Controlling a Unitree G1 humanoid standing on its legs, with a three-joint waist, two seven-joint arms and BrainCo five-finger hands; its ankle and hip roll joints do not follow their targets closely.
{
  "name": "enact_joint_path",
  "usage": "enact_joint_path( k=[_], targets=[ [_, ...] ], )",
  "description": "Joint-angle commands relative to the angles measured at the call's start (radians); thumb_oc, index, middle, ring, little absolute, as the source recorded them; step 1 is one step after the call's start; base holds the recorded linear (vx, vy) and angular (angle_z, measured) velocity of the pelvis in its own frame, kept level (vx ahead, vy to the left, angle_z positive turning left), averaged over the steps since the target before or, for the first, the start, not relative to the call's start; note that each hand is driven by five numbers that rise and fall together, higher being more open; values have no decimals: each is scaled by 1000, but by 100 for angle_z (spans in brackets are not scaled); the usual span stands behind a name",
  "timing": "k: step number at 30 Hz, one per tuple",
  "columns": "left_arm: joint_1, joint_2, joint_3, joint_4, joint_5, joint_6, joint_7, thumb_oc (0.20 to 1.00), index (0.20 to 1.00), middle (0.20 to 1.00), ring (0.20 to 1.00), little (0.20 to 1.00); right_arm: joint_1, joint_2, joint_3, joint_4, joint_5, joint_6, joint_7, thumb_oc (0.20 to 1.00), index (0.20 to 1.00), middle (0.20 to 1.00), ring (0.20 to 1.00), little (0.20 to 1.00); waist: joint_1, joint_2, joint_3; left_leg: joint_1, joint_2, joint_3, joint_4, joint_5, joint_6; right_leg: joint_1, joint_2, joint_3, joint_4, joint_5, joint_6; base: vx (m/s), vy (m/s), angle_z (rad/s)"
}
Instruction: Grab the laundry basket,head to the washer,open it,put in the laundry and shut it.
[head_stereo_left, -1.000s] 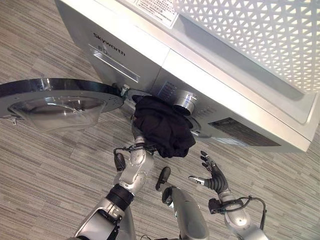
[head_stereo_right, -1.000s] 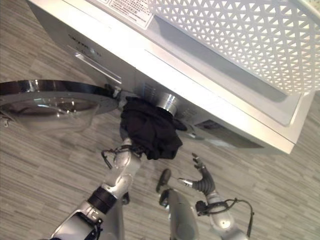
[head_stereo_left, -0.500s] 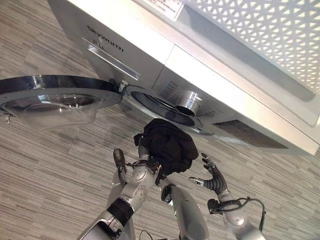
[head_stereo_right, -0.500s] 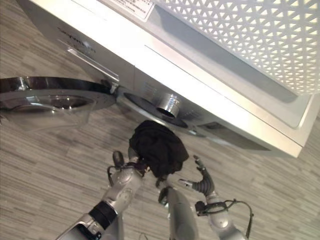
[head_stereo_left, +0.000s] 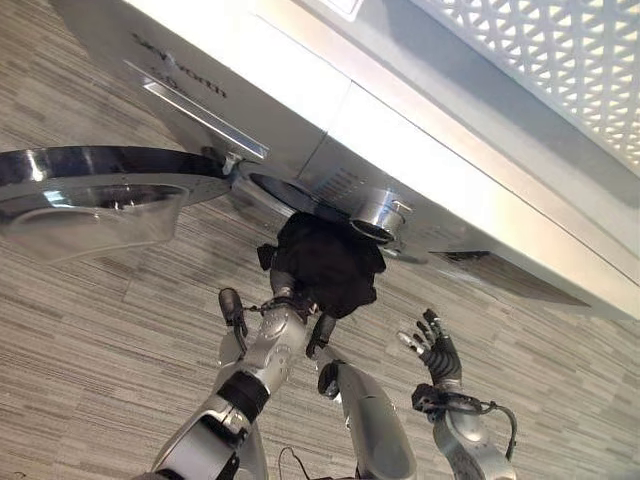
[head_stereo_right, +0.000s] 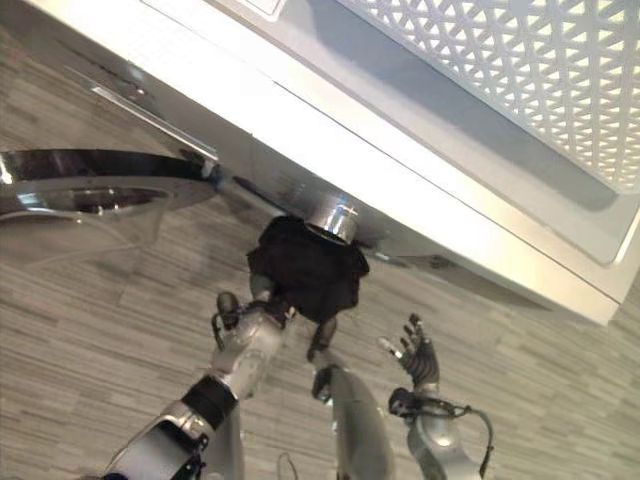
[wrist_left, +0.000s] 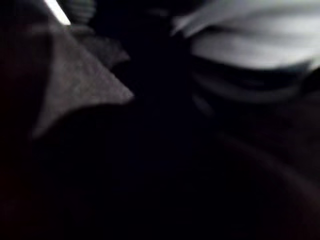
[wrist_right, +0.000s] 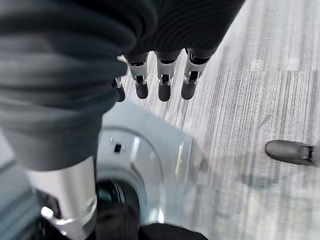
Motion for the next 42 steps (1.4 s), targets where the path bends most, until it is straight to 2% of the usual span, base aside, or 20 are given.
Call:
enact_joint_path(
  k=[1, 3, 5, 11, 21, 29, 34, 35, 37, 42],
  targets=[
    [-32, -112, 9, 29, -28, -48, 8, 200, 200, 200, 200, 200, -14, 27, -82, 4, 170, -81, -19, 1000, 1000, 1000, 1000, 1000, 4, -8, -12, 32, -98, 90, -118, -33, 45, 48, 97, -20, 113, -98, -7, 33, 7, -4],
    [-45, -114, 25, 37, -39, -49, 12, 200, 200, 200, 200, 200, -20, 38, -87, 11, 197, -84, -18, 1000, 1000, 1000, 1000, 1000, 4, -11, -13, 27, -99, 90, -117, -36, 48, 41, 97, -20, 116, -94, -5, 30, 2, -3],
    [-99, -118, 87, 67, -61, -58, 34, 200, 200, 200, 200, 200, -20, 50, -83, 0, 250, -87, -1, 1000, 1000, 1000, 1000, 1000, -2, -24, -14, 10, -103, 87, -110, -49, 53, 24, 96, -17, 122, -89, -2, 60, 12, -3],
    [-170, -109, 152, 112, -65, -67, 59, 200, 200, 200, 200, 200, -31, 43, -62, -11, 272, -87, 27, 1000, 1000, 1000, 1000, 1000, -14, -36, -16, -10, -105, 86, -97, -65, 59, 3, 95, -10, 132, -80, 4, 36, 10, -4],
    [-369, -56, 238, 175, -46, -82, 111, 200, 200, 200, 200, 200, -56, 0, -58, -47, 294, -70, 82, 1000, 1000, 1000, 1000, 1000, -56, -63, -40, -55, -121, 91, -62, -123, 83, -16, 88, 19, 113, -11, 45, 55, 33, -5],
    [-604, 77, 305, 305, -105, -58, 113, 200, 200, 200, 200, 200, -65, -50, -101, -67, 281, -40, 93, 1000, 1000, 1000, 1000, 1000, -96, -75, -78, -49, -138, 106, -50, -170, 99, 21, 84, 77, 62, 42, 78, 65, 57, -12],
    [-752, 204, 302, 397, -138, -23, 80, 200, 200, 200, 200, 200, -82, -75, -146, -73, 274, -21, 97, 1000, 1000, 1000, 1000, 1000, -122, -76, -109, -38, -150, 119, -50, -198, 110, 57, 83, 132, 20, 99, 110, 59, 59, -14],
    [-754, 205, 302, 399, -139, -23, 78, 200, 200, 200, 200, 200, -83, -74, -146, -73, 274, -21, 97, 1000, 1000, 1000, 1000, 1000, -122, -77, -108, -38, -149, 119, -50, -198, 110, 57, 83, 132, 20, 100, 109, 50, 53, -28],
    [-863, 282, 230, 428, -112, 10, 52, 200, 200, 200, 200, 200, -83, -92, -184, -79, 265, -6, 104, 1000, 1000, 1000, 1000, 1000, -140, -73, -129, -33, -152, 126, -39, -219, 119, 78, 76, 170, 5, 134, 127, 75, 48, -24],
    [-1017, 334, 143, 473, -88, 30, 21, 200, 200, 200, 200, 200, -87, -113, -246, -73, 246, 4, 102, 1000, 1000, 1000, 1000, 1000, -152, -73, -141, -31, -159, 137, -34, -233, 127, 100, 69, 207, -23, 182, 147, 46, 30, -17]
  ],
)
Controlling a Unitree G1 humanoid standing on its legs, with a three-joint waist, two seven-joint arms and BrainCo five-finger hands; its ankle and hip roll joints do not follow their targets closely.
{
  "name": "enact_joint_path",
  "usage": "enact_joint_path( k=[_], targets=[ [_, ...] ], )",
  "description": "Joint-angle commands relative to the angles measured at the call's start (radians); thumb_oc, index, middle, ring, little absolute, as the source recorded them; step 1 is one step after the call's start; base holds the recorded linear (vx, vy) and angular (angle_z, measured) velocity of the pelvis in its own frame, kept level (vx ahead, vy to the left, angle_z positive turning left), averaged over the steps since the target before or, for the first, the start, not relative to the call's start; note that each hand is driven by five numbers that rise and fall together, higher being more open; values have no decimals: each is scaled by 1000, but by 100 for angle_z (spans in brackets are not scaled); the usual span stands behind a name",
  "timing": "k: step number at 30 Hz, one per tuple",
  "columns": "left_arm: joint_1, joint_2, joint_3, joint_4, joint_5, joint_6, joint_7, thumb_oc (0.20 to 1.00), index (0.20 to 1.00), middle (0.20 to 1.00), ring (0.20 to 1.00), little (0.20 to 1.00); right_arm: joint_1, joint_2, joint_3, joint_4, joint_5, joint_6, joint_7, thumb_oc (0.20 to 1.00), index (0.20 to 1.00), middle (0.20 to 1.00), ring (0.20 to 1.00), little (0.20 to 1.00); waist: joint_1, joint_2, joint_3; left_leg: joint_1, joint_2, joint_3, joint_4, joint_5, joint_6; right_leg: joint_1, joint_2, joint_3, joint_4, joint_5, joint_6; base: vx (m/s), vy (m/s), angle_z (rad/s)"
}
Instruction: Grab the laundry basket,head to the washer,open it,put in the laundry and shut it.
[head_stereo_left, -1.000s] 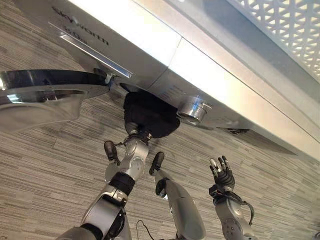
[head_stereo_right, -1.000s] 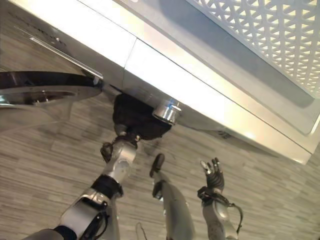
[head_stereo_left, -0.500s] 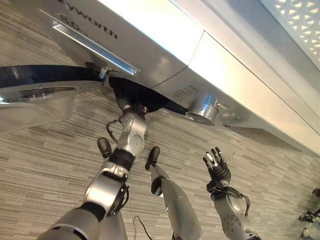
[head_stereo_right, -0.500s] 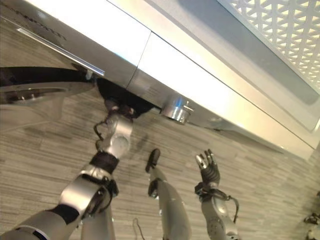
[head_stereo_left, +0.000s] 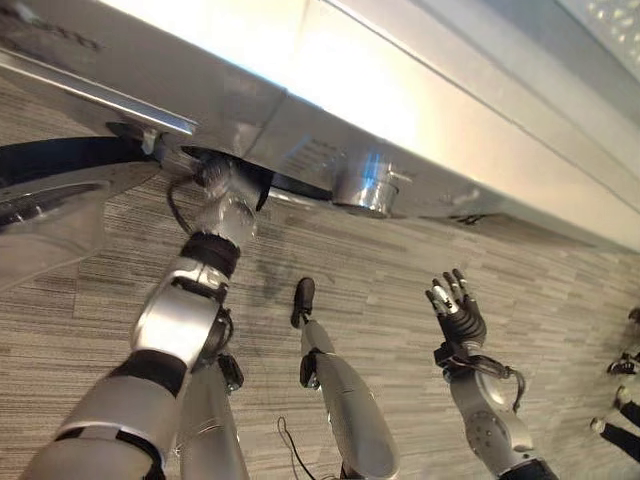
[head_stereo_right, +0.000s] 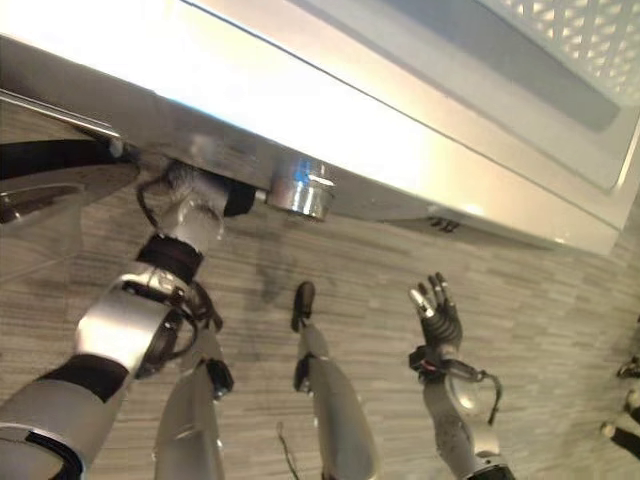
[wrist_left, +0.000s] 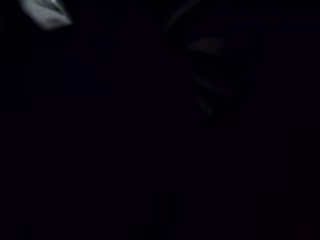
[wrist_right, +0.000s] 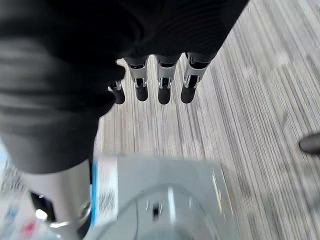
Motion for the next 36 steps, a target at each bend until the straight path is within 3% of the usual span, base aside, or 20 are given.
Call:
enact_joint_path(
  k=[1, 6, 10, 13, 17, 25, 33, 36],
  targets=[
    [-247, 100, -11, -22, 84, -76, -53, 200, 200, 200, 200, 200, 16, -20, -132, 20, -25, -12, 1, 1000, 1000, 1000, 1000, 1000, -27, 20, -86, 126, -124, -56, -52, -211, 38, 284, 97, 1, 184, -93, 48, 35, 8, -7],
    [-328, 37, -42, -113, 57, -127, -29, 200, 200, 200, 200, 200, 44, -11, -172, 31, -38, 0, -2, 1000, 1000, 1000, 1000, 1000, -22, 28, -98, 136, -139, -51, -60, -220, 43, 310, 86, 15, 153, -67, 59, 54, 29, 2],
    [-285, -125, 11, -463, 31, -324, 47, 200, 200, 200, 200, 200, 34, 0, -180, 149, -17, 6, 2, 1000, 1000, 1000, 1000, 1000, -29, 20, -100, 157, -155, -38, -73, -227, 46, 345, 75, 30, 119, -27, 76, 44, 57, 8],
    [-255, -190, 37, -591, 37, -382, 54, 200, 200, 200, 200, 200, 28, 3, -172, 164, 4, 2, 1, 1000, 1000, 1000, 1000, 1000, -33, 9, -99, 151, -160, -38, -76, -230, 48, 347, 75, 42, 110, -13, 77, -2, 20, 4],
    [-268, -233, 13, -611, 23, -375, 39, 200, 200, 200, 200, 200, 23, -32, -166, 175, 14, 11, 20, 1000, 1000, 1000, 1000, 1000, -34, -3, -97, 144, -162, -38, -69, -235, 48, 350, 71, 44, 105, -7, 77, 0, 0, 0],
    [-271, -243, -7, -647, -21, -389, -2, 200, 200, 200, 200, 200, 27, -79, -172, 203, 30, 42, 39, 1000, 1000, 1000, 1000, 1000, -17, -2, -93, 158, -171, -36, -58, -243, 49, 372, 61, 51, 98, 17, 88, -2, 4, 0],
    [-80, -354, -40, -734, -68, -373, -52, 200, 200, 200, 200, 200, -11, -112, -152, 257, 30, 57, 35, 1000, 1000, 1000, 1000, 1000, 16, 4, -57, 148, -175, -29, -18, -256, 54, 387, 49, 41, 97, 27, 86, 0, 0, 0],
    [5, -441, -26, -736, -144, -393, -70, 200, 200, 200, 200, 200, -8, -50, -139, 263, 48, 50, 18, 1000, 1000, 1000, 1000, 1000, 13, 1, -37, 134, -175, -19, -3, -262, 57, 383, 49, 41, 105, 16, 81, -26, 18, -3]
  ],
)
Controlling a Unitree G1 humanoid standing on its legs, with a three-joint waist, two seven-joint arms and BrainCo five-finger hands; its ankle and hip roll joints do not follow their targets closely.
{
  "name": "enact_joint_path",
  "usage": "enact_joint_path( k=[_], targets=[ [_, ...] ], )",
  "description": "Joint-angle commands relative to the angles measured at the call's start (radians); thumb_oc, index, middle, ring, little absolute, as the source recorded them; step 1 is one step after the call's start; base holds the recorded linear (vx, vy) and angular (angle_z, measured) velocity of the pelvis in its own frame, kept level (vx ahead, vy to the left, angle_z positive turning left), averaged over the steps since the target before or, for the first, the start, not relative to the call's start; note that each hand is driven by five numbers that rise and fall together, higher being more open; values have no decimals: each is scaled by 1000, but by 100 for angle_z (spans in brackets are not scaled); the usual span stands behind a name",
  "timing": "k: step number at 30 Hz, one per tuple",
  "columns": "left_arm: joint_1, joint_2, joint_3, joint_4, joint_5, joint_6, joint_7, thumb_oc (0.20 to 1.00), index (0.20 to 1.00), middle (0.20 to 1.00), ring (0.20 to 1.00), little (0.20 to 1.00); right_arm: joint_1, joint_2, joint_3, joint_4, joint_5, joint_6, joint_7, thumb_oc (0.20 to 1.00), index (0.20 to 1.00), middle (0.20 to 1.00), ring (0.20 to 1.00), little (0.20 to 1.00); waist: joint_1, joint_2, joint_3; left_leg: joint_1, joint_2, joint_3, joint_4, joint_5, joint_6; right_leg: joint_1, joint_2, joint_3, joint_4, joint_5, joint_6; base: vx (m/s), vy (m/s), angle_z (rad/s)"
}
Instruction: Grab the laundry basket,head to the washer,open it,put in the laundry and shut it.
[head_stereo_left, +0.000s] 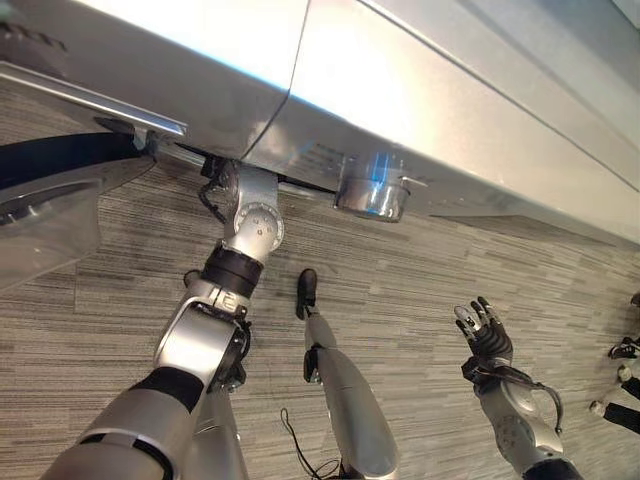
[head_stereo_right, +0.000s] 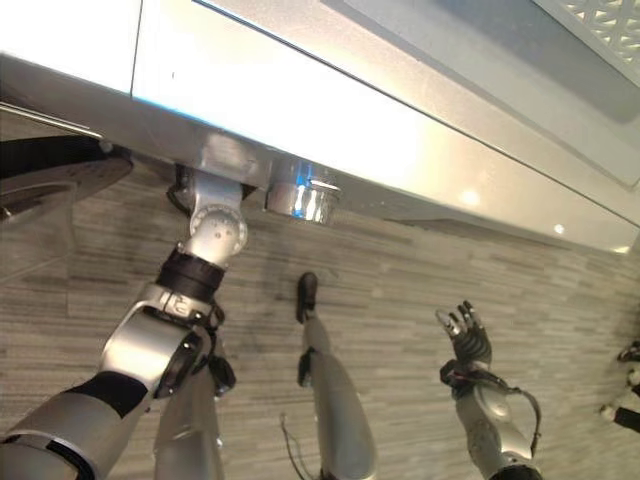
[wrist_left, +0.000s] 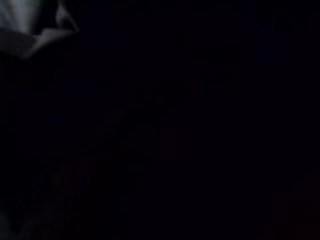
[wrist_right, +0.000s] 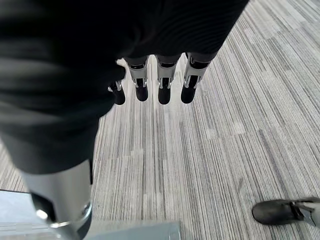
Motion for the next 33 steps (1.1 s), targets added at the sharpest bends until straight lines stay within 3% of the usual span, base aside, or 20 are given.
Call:
enact_joint_path(
  k=[1, 8, 14, 16, 18, 19, 22, 23, 29, 33],
  targets=[
    [-222, -268, -123, -311, 80, -152, -125, 200, 200, 200, 200, 200, 13, 18, -72, -17, 39, -27, -49, 1000, 1000, 1000, 1000, 1000, 5, 1, -44, 76, -145, -11, 40, -297, 45, 341, 75, -23, 130, 3, 87, -46, 29, -5],
    [-125, -344, -61, -274, 46, -160, -104, 200, 200, 200, 200, 200, 24, 52, -44, -31, 77, -65, -71, 1000, 1000, 1000, 1000, 1000, 6, -11, -7, 41, -148, -19, 51, -304, 53, 311, 80, -37, 141, -17, 75, -5, -8, -2],
    [-89, -387, -68, -183, -12, -152, -114, 200, 200, 200, 200, 200, -30, 49, 11, -48, 67, -71, -85, 1000, 1000, 1000, 1000, 1000, 5, -27, 2, 28, -140, -20, 54, -306, 55, 283, 85, -44, 161, -35, 64, 7, -48, 16],
    [-131, -371, -51, -151, 17, -161, -80, 200, 200, 200, 200, 200, -39, 43, 23, -43, 51, -75, -86, 1000, 1000, 1000, 1000, 1000, -2, -34, 1, 29, -137, -18, 50, -303, 54, 278, 89, -43, 163, -32, 67, -2, -10, -40],
    [-285, -282, -5, -88, 133, -166, 21, 200, 200, 200, 200, 200, -60, 26, 38, -12, 28, -88, -90, 1000, 1000, 1000, 1000, 1000, -18, -39, -17, 38, -134, -16, 37, -302, 55, 278, 96, -24, 156, -24, 71, 8, 9, -15],
    [-294, -282, 1, -86, 140, -164, 29, 200, 200, 200, 200, 200, -65, 24, 39, -10, 28, -89, -90, 1000, 1000, 1000, 1000, 1000, -20, -38, -15, 39, -134, -16, 36, -302, 55, 278, 95, -23, 155, -24, 71, 14, 8, -7],
    [-486, -163, -25, -60, 286, -137, 70, 200, 200, 200, 200, 200, -34, 15, 18, 45, 2, -99, -77, 1000, 1000, 1000, 1000, 1000, -48, -15, -44, 69, -143, -10, 7, -301, 56, 289, 94, 3, 138, -3, 82, 34, 70, -4],
    [-487, -164, -24, -60, 288, -137, 73, 200, 200, 200, 200, 200, -34, 15, 17, 45, 2, -99, -77, 1000, 1000, 1000, 1000, 1000, -47, -14, -44, 71, -144, -9, 5, -301, 57, 290, 94, 4, 137, -2, 83, 46, 84, -4],
    [-555, -166, -109, -191, 271, -156, -32, 200, 200, 200, 200, 200, 13, -30, -50, 63, -32, -70, -41, 1000, 1000, 1000, 1000, 1000, -52, 21, -76, 98, -163, -1, -17, -298, 55, 318, 85, 16, 115, 14, 98, 45, 40, -13],
    [-492, -216, -217, -294, 306, -102, -145, 200, 200, 200, 200, 200, 7, -81, -64, 65, -12, -49, 8, 1000, 1000, 1000, 1000, 1000, -45, 27, -62, 91, -167, 5, -9, -302, 54, 326, 78, 12, 105, 8, 96, 6, -5, -9]
  ],
)
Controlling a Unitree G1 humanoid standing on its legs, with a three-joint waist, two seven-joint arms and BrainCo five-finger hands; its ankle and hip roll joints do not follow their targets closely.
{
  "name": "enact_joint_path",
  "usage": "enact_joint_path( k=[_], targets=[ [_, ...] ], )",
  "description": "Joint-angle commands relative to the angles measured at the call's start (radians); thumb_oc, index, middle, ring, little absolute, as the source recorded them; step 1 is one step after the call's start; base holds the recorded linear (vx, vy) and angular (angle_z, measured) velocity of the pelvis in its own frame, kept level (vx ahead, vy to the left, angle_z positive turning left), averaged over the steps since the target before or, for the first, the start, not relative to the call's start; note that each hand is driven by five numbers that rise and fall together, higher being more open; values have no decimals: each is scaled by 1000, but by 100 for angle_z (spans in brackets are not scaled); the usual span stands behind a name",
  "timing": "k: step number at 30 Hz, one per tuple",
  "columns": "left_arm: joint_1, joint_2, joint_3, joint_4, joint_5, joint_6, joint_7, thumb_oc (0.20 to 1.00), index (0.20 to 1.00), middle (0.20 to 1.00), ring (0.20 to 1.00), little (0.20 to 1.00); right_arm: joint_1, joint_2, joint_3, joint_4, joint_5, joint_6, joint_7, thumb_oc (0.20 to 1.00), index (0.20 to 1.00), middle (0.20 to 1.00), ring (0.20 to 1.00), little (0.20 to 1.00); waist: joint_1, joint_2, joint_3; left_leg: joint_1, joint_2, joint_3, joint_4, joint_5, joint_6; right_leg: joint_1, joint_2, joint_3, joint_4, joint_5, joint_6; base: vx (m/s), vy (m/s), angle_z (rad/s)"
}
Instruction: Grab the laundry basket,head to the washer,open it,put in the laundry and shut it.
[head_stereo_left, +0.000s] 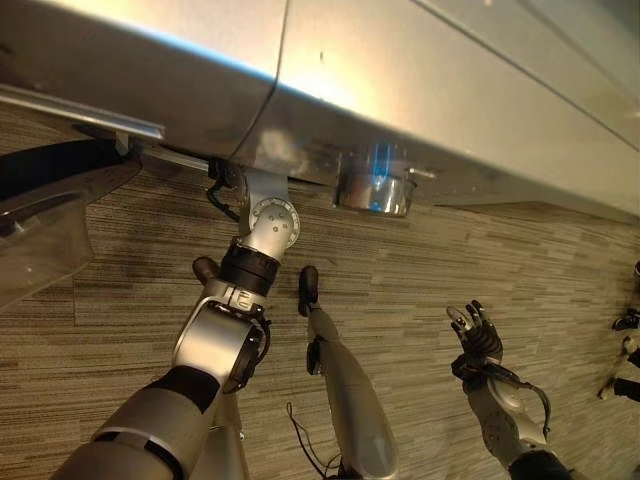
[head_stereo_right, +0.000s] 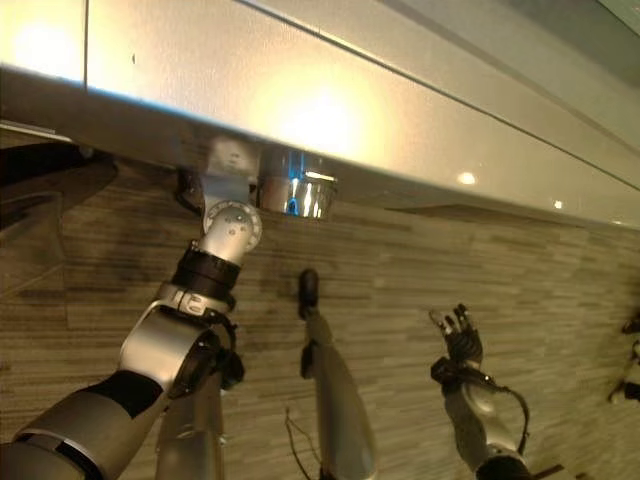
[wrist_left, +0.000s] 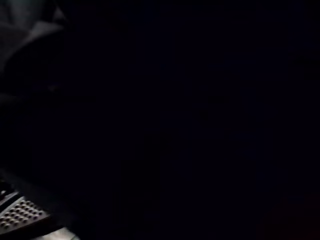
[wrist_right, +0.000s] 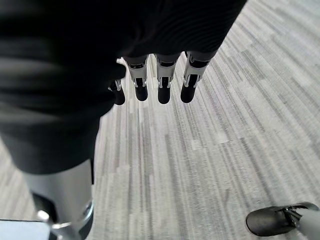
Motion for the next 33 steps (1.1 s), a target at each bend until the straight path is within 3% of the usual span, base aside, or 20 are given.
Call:
enact_joint_path(
  k=[1, 4, 10, 14, 16, 20, 23, 28, 29, 33],
  targets=[
    [-432, -147, -278, -258, 217, 13, -213, 200, 200, 200, 200, 200, 42, -76, -118, -16, -4, -8, 36, 1000, 1000, 1000, 1000, 1000, -26, 27, -63, 163, -111, -80, 20, -284, -26, 474, 110, -49, -209, 289, 32, 0, 0, 0],
    [-399, -168, -349, -235, 223, 38, -233, 200, 200, 200, 200, 200, 20, -98, -124, 5, 8, -4, 43, 1000, 1000, 1000, 1000, 1000, -22, 31, -46, 154, -110, -74, 39, -289, -23, 481, 102, -49, -209, 292, 29, 1, 2, 4],
    [-327, -245, -346, -206, 200, 27, -218, 200, 200, 200, 200, 200, -19, -62, -108, 21, 31, -21, 14, 1000, 1000, 1000, 1000, 1000, -8, 50, -27, 152, -112, -73, 48, -293, -19, 486, 92, -51, -206, 288, 26, 5, -6, 16],
    [-259, -300, -312, -174, 156, 7, -220, 200, 200, 200, 200, 200, -46, -27, -84, 22, 59, -38, -2, 1000, 1000, 1000, 1000, 1000, -5, 54, -23, 147, -114, -68, 51, -294, -18, 486, 87, -52, -206, 286, 23, -2, -17, 2],
    [-188, -326, -246, -118, 86, -14, -215, 200, 200, 200, 200, 200, -38, 1, -59, 24, 106, -50, 16, 1000, 1000, 1000, 1000, 1000, -4, 47, -19, 140, -111, -66, 58, -300, -18, 483, 83, -51, -206, 283, 21, -13, -47, -2],
    [-197, -315, -211, -48, 56, -16, -192, 200, 200, 200, 200, 200, -58, 20, -27, 50, 133, -54, 20, 1000, 1000, 1000, 1000, 1000, -5, 41, -24, 134, -106, -64, 66, -305, -18, 482, 81, -48, -207, 286, 20, -3, -28, -2],
    [-269, -258, -203, 12, 159, 23, -148, 200, 200, 200, 200, 200, -74, 16, -9, 75, 126, -58, 30, 1000, 1000, 1000, 1000, 1000, -13, 42, -31, 134, -103, -59, 59, -304, -18, 481, 78, -38, -215, 297, 23, -2, 6, -5],
    [-371, -248, -258, -3, 179, 47, -203, 200, 200, 200, 200, 200, -15, -35, -36, 70, 100, -46, 65, 1000, 1000, 1000, 1000, 1000, -43, 53, -43, 148, -103, -48, 39, -300, -19, 481, 76, -22, -224, 314, 31, 5, 35, -5],
    [-366, -257, -272, -11, 160, 53, -230, 1000, 1000, 1000, 1000, 1000, -9, -42, -46, 75, 101, -42, 70, 1000, 1000, 1000, 1000, 1000, -43, 54, -44, 149, -104, -48, 38, -298, -19, 484, 75, -24, -227, 315, 32, 3, 25, -9],
    [-290, -292, -358, -35, 97, 110, -342, 1000, 1000, 1000, 1000, 1000, -18, -52, -64, 112, 109, -28, 81, 1000, 1000, 1000, 1000, 1000, -36, 61, -43, 157, -109, -53, 31, -291, -20, 490, 75, -29, -228, 317, 34, 4, 4, -5]
  ],
)
